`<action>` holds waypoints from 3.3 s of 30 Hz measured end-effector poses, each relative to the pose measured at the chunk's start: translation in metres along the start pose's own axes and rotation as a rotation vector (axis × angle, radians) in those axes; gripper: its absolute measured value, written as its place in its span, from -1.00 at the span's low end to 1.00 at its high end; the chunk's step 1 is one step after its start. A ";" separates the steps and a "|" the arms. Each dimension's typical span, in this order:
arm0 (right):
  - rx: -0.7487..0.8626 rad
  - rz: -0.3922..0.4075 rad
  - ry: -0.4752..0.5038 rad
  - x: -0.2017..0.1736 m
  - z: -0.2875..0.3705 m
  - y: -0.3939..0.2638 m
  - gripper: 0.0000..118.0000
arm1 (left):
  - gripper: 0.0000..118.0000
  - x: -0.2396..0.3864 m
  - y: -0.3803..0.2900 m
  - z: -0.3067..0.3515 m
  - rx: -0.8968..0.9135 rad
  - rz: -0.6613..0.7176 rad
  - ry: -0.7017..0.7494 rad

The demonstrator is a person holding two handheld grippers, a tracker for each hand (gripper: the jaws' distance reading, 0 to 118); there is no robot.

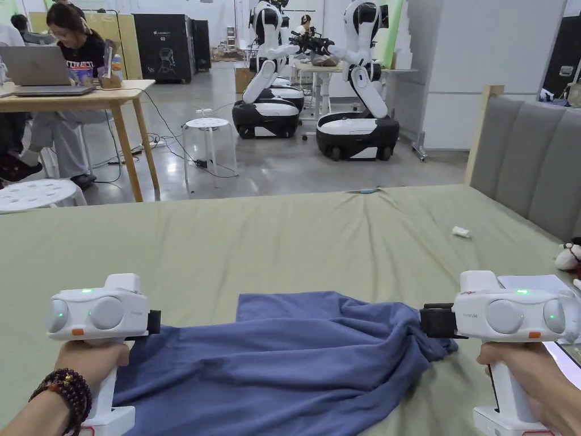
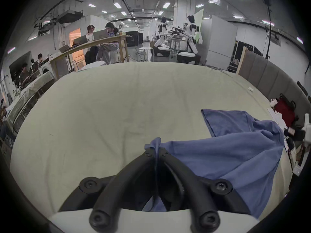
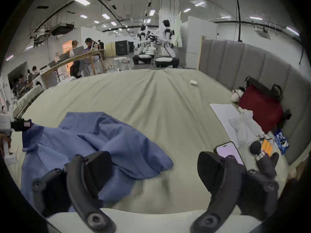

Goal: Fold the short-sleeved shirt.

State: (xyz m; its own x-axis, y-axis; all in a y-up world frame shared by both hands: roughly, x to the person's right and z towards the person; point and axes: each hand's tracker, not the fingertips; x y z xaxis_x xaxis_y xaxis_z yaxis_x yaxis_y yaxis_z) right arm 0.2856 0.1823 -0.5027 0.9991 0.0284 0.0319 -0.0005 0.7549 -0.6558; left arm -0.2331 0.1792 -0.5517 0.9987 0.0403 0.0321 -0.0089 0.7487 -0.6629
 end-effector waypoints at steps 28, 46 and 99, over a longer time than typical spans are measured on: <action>0.166 0.202 0.063 -0.077 0.002 0.037 -0.85 | -0.99 -0.028 0.013 0.021 0.052 0.030 0.049; 0.610 0.263 -0.115 -0.171 0.081 0.251 -0.85 | -0.99 -0.058 0.220 0.167 0.523 0.082 0.148; 0.223 0.352 0.044 -0.109 0.138 -0.041 -0.85 | -0.98 -0.040 -0.092 0.182 0.168 -0.006 0.053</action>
State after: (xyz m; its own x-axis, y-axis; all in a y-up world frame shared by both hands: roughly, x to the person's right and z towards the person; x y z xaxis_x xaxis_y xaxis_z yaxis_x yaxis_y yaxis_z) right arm 0.1708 0.2386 -0.3752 0.9370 0.2857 -0.2009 -0.3470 0.8276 -0.4412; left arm -0.2811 0.2291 -0.3560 1.0000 0.0039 -0.0073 -0.0072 0.8491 -0.5281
